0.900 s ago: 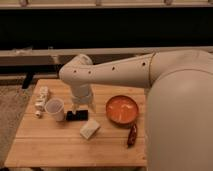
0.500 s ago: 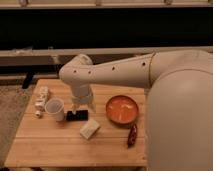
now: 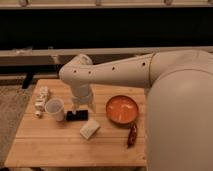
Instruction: Move the arm in a circular motion
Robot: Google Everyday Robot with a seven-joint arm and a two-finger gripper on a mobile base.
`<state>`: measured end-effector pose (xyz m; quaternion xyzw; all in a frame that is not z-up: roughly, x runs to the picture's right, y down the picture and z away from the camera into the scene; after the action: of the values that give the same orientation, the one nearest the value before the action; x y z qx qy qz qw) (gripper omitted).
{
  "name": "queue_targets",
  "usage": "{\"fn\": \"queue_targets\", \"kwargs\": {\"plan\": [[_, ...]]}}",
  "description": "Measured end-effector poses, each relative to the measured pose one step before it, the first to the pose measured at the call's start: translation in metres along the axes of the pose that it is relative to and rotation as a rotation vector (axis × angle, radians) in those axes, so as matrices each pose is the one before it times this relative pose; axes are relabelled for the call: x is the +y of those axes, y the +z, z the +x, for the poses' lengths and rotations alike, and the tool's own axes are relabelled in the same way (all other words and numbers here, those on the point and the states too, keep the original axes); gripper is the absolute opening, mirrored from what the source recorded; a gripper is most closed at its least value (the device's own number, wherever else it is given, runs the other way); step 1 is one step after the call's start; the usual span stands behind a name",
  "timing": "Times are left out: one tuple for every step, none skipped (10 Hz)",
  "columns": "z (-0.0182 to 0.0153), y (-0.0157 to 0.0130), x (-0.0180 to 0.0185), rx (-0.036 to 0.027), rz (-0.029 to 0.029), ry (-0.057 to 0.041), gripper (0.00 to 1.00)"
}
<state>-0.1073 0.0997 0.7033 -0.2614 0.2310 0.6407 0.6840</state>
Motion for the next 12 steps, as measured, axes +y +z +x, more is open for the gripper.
{"fn": "queue_targets", "kwargs": {"plan": [[0.0,0.0,0.00001,-0.00002,-0.00001,0.0,0.65],[-0.00001,0.00001,0.0,-0.00002,0.0,0.00001,0.65],[0.00001,0.0,-0.00002,0.00005,0.00001,0.00003,0.65],[0.00001,0.0,0.00003,-0.00001,-0.00001,-0.00007,0.65],[-0.00001,0.0,-0.00001,0.0,-0.00001,0.00007,0.65],[0.00033,0.00025,-0.00012,0.00047,0.00058,-0.00036,0.65],[0.0021,-0.0013,-0.00003,-0.00224,0.0022,-0.00095,0.65],[0.00325,-0.00209,0.00133,-0.00367,0.00044,-0.00205,0.65],[0.00056,-0.00046,0.00058,-0.00179,-0.00088,-0.00049,0.65],[0.00011,-0.00023,-0.00039,-0.00105,0.00031,-0.0001,0.65],[0.00098,-0.00083,-0.00048,-0.00273,-0.00086,0.00045,0.65],[0.0009,-0.00049,-0.0002,-0.00082,0.00062,-0.00038,0.65]]}}
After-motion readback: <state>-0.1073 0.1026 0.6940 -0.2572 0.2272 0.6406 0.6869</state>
